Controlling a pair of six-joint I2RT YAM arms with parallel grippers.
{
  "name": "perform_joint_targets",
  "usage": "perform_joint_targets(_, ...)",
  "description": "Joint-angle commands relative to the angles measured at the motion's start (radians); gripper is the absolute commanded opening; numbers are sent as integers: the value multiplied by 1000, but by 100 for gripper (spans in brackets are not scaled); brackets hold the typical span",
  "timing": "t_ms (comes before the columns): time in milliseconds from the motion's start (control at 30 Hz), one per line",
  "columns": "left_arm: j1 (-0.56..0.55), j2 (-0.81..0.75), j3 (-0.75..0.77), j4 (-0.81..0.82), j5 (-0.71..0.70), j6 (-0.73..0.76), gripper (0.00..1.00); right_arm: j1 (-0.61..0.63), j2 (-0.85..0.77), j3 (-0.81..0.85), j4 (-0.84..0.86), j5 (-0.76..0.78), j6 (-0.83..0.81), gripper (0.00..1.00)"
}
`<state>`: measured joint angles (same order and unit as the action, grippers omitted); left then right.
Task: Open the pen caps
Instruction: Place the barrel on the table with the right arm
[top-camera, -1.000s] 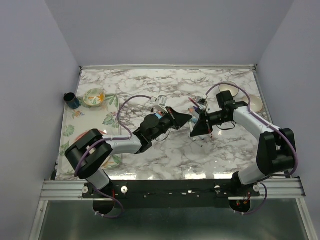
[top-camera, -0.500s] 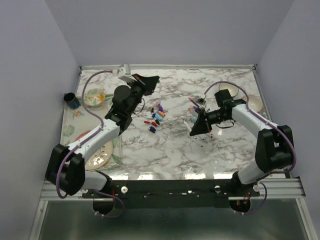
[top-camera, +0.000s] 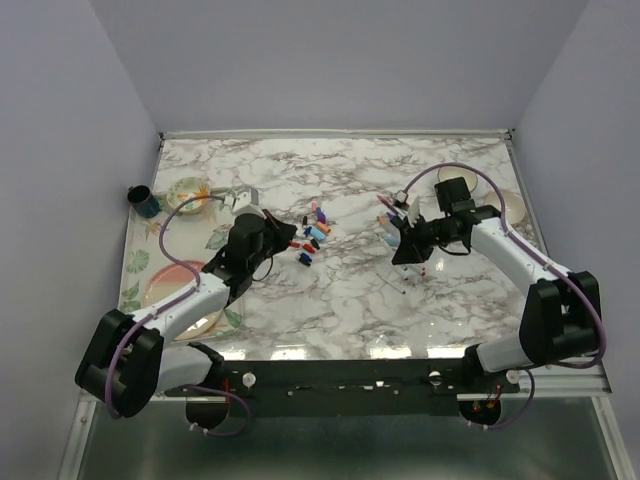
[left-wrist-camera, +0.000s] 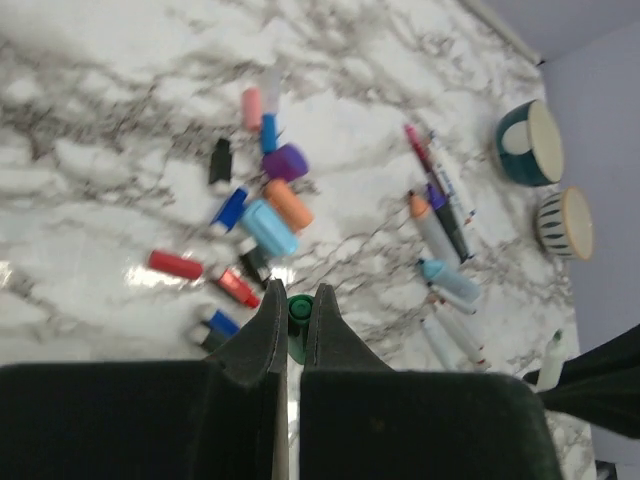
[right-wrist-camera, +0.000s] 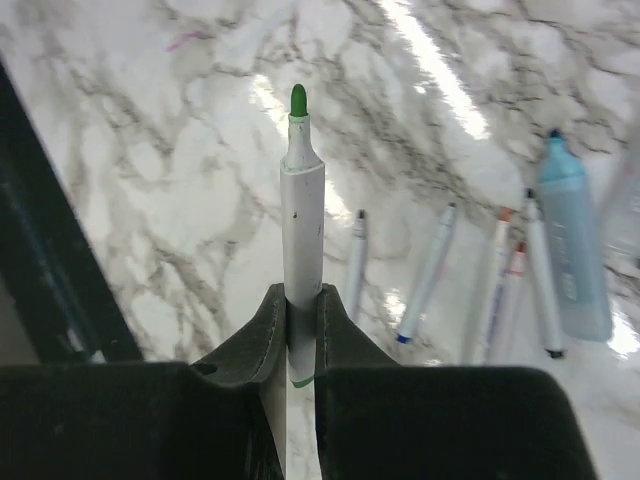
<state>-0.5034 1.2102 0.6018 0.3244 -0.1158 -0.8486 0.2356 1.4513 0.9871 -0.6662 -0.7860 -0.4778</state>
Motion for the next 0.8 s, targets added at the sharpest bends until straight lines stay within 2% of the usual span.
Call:
perform_joint_targets(0,2,-83,-92,-131,11,-30,0,4,-16,-19,83,293,-16,4)
perform_joint_targets(167,2,-74,-180,-148,-16,-41,0,2,58,-15,91,402,-42,6)
perform_joint_targets(500,2,31,-218,-75,-21,-49,13,4,139,-2,70,416,-39,7)
perform_joint_targets(767,2,129,-188,-19,7,-60,20,4,188,4,48,415,-38,9)
